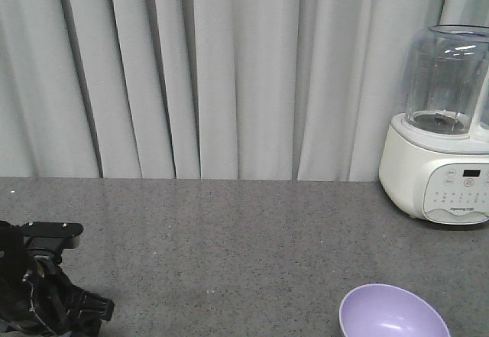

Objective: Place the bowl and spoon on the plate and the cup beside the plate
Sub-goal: 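Close the left gripper on the white spoon handle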

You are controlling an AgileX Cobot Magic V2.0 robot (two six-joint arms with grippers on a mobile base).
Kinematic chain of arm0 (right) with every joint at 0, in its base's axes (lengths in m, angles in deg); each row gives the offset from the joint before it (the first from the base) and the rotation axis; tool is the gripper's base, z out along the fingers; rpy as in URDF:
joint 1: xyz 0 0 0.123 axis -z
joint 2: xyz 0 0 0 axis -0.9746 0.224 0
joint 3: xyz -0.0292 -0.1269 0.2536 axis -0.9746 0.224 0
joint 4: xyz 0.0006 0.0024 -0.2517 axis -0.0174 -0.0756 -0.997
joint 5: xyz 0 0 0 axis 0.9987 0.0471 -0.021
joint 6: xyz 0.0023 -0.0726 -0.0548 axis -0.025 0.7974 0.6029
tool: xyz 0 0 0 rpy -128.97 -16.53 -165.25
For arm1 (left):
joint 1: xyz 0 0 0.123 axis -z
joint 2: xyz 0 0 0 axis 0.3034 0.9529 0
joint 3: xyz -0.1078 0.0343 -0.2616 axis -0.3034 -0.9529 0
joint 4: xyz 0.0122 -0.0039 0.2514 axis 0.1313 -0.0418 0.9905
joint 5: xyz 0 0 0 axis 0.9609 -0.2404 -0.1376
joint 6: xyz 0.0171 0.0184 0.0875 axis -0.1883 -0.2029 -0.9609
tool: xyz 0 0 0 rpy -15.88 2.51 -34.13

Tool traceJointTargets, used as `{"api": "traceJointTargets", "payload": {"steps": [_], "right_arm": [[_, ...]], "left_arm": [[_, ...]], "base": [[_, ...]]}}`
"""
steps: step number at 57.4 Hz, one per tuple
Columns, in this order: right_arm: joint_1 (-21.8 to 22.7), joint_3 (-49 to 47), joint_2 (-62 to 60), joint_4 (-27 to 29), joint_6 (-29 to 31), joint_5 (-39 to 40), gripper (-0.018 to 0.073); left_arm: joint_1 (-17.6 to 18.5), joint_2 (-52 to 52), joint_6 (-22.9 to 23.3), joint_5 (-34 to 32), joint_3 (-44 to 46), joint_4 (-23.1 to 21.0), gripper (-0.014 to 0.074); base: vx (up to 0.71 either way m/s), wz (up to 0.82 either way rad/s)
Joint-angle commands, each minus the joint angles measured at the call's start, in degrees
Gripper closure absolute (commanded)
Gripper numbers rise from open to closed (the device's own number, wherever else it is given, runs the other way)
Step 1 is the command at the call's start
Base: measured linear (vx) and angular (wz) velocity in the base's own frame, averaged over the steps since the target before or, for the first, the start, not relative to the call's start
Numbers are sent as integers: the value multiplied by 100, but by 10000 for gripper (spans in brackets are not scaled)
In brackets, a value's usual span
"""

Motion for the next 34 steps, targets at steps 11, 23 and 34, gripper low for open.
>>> {"api": "traceJointTargets", "payload": {"steps": [11,23,34], "right_arm": [[-4,-193,-1,13,-144,232,38],[-4,-193,-1,13,-550,39,38],[-4,-527,199,-89,-916,-418,38]], "left_arm": [[43,55,62,-64,164,-86,50],[43,155,62,-33,164,-86,160],[43,167,57,80,164,-86,372]], "base": [[0,0],[0,0],[0,0]]}}
